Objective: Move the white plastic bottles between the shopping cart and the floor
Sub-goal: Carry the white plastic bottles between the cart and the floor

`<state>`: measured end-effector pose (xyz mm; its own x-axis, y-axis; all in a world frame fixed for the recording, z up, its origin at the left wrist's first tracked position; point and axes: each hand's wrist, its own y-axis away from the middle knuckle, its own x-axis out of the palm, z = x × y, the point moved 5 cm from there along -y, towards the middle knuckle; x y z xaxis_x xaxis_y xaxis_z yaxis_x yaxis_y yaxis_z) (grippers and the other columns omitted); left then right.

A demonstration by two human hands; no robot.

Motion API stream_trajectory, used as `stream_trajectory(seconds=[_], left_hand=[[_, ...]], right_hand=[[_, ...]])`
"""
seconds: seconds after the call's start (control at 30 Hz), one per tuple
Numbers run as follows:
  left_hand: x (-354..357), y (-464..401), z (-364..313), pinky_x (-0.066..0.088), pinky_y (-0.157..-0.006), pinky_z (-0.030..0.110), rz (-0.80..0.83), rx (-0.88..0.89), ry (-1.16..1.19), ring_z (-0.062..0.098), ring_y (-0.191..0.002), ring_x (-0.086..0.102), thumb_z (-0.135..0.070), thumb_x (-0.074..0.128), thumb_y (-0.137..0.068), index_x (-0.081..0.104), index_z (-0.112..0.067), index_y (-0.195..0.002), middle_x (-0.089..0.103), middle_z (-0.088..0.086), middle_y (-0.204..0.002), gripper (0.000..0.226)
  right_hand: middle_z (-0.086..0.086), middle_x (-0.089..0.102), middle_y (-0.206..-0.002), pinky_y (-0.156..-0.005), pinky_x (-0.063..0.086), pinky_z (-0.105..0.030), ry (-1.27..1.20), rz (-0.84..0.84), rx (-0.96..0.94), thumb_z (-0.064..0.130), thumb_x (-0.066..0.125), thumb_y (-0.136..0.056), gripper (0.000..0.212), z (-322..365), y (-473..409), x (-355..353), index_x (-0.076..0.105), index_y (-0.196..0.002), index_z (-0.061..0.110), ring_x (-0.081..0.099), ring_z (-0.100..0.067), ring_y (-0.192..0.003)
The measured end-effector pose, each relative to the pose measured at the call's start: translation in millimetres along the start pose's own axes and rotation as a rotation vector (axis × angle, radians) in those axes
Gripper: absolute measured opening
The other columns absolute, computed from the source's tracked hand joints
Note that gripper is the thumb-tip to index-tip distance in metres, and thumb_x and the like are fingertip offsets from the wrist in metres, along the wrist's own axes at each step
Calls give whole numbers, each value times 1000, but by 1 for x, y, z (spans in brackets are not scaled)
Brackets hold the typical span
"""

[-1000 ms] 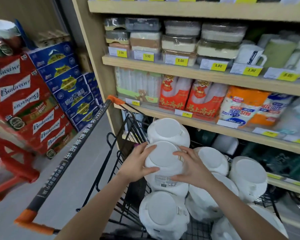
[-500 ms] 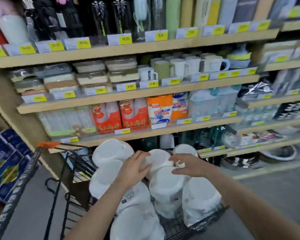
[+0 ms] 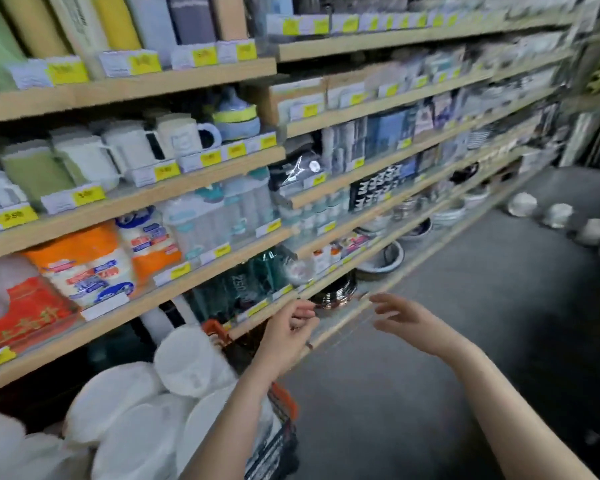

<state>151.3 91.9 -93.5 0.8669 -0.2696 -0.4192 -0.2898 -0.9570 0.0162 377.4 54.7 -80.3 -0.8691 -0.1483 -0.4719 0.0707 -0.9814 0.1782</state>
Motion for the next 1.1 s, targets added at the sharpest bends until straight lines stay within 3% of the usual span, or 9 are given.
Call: stream_trajectory(seconds=[0.13, 0.23, 0.37, 0.53, 0.7, 0.97, 1.1], left_hand=[[80, -61, -24, 45, -76, 10, 4, 6, 57, 8, -86, 61, -16, 64, -89, 59, -21, -106, 63, -6, -100, 19], [129, -99, -38, 43, -73, 4, 42, 15, 79, 0, -81, 58, -8, 63, -88, 57, -14, -108, 61, -5, -98, 21], [183, -153, -38, 43, -73, 4, 113, 24, 58, -12, -74, 57, -4, 65, -86, 57, -16, -104, 61, 0, -97, 23], [248, -238, -28, 44, -72, 7, 217, -13, 9, -4, -73, 61, -7, 66, -86, 54, -33, -94, 63, -7, -92, 30], [313, -351, -37, 42, -69, 4, 358, -2, -22, 0, -75, 59, -9, 64, -87, 55, -24, -99, 62, -4, -94, 21], [417, -544, -105, 44, -71, 10, 527, 129, -58, 3, -70, 54, -8, 64, -87, 55, -20, -102, 57, -7, -90, 21], [471, -607, -124, 43, -72, 11, 582, 139, -63, 0, -65, 53, -10, 65, -87, 56, -22, -102, 58, -8, -88, 22]], right_hand=[[-7, 58, -108, -75, 49, -18, -146, -225, 30, 7, 64, -87, 33, -59, 0, -81, 55, -109, 30, 60, -5, -85], [-5, 60, -106, -73, 51, -13, -214, -332, 80, 8, 63, -88, 30, -97, -5, -127, 55, -112, 25, 62, -4, -87], [0, 61, -108, -73, 50, -18, -253, -373, 160, 16, 63, -89, 29, -146, -22, -167, 54, -114, 28, 63, -7, -95], [-3, 63, -110, -65, 45, -13, -263, -354, 293, 18, 61, -90, 26, -207, -71, -218, 56, -114, 27, 63, -12, -90], [-10, 64, -106, -58, 44, -7, -295, -407, 362, 14, 60, -91, 21, -251, -139, -289, 59, -112, 18, 61, -15, -81], [-5, 64, -102, -60, 44, -8, -292, -544, 446, 14, 58, -92, 20, -289, -238, -428, 58, -111, 18, 61, -12, -80], [-5, 64, -100, -72, 48, -18, -311, -564, 488, 15, 59, -91, 23, -321, -266, -487, 58, -114, 16, 61, -13, -80]])
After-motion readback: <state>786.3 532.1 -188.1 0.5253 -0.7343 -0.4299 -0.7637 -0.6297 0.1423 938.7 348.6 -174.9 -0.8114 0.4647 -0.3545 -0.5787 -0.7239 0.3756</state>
